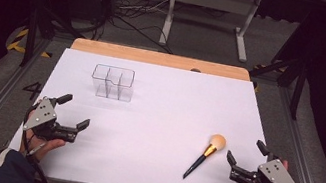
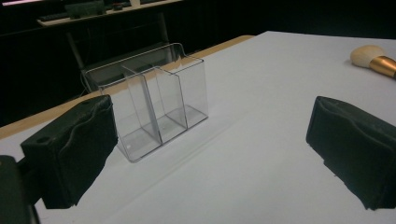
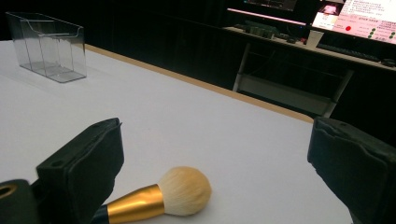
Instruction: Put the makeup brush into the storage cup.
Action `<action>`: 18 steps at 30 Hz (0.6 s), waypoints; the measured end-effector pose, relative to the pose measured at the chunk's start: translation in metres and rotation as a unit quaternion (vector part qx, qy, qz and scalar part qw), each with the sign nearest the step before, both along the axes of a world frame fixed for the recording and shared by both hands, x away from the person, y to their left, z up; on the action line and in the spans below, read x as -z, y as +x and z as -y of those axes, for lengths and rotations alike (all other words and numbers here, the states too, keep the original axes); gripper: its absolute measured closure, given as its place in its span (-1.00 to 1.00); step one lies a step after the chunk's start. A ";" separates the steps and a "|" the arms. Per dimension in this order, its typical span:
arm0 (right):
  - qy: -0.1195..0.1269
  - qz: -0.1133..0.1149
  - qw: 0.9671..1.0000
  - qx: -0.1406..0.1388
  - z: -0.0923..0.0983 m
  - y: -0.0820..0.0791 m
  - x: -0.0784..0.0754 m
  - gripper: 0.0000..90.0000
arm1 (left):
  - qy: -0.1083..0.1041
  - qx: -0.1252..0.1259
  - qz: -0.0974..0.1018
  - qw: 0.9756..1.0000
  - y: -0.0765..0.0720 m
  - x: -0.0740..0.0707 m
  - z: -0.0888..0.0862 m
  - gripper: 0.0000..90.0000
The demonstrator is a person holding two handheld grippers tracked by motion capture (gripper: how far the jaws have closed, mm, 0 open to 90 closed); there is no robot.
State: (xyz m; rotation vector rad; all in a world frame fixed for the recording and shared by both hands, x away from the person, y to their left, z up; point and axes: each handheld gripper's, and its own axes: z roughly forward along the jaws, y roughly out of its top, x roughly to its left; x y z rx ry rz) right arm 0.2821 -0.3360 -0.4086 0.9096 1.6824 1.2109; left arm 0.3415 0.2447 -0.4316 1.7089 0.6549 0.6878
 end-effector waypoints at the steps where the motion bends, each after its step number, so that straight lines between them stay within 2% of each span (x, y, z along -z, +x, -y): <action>1: -0.001 -0.002 1.000 -0.002 0.000 0.000 0.000 -0.91 | 0.002 0.001 0.002 1.000 0.000 0.000 0.001 -0.94; 3: -0.002 -0.006 1.000 -0.003 0.000 0.001 0.001 -0.91 | 0.013 0.001 0.001 1.000 0.000 0.000 0.002 -0.94; 18: -0.009 -0.033 0.999 0.005 -0.004 0.008 0.006 -0.91 | 0.021 0.009 -0.007 1.000 0.000 0.004 0.005 -0.94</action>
